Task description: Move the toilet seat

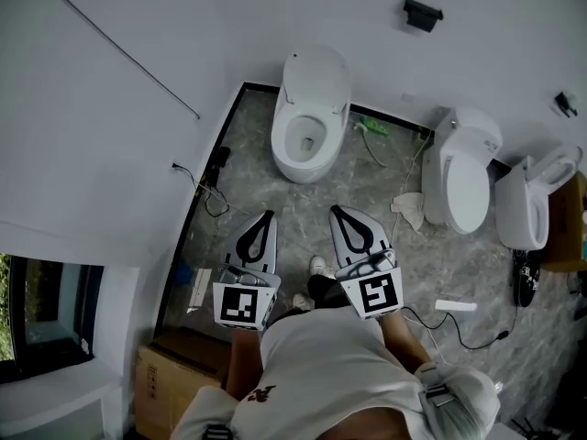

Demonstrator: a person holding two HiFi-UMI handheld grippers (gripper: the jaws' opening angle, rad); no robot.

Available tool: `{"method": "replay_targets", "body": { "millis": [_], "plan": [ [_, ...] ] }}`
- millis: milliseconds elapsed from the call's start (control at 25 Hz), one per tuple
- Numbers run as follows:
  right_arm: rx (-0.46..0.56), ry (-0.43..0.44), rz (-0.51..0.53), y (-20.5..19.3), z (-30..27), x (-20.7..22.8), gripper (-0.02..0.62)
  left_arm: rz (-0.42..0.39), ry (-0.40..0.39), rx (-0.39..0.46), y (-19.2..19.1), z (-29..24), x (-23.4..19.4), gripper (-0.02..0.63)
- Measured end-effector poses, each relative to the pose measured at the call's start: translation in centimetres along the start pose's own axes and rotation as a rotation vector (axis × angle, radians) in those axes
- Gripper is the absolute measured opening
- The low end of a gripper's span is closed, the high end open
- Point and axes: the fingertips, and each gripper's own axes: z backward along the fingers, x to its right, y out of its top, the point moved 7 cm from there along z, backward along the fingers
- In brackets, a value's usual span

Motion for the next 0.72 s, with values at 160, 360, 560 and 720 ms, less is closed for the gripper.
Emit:
{"method": "replay_targets", "body": {
  "millis": [160,360,560,720],
  "plan": [
    [0.008,0.020,-0.004,-0.2,-2.7,2.7,0.020,-0.027,0.031,0.003,-0.1,-2.9,-1.2,0.023],
    [0.022,0.038,-0.011,-0.5,-5.5,6.1,0.020,-0.039,0.054,-0.018,0.0,-6.7,-1.8,0.023],
    [0.030,0.055,-0.020,-0.7,-7.8,8.8,0.020,-0.041,0.067,-0.014,0.5,-9.9,-2.1,0.023],
    [0.035,0.053,-0.032,-0.9,-9.4,10.5,0.020,-0.046,0.074,-0.019,0.5,-12.0,-2.7,0.023]
  ]
}}
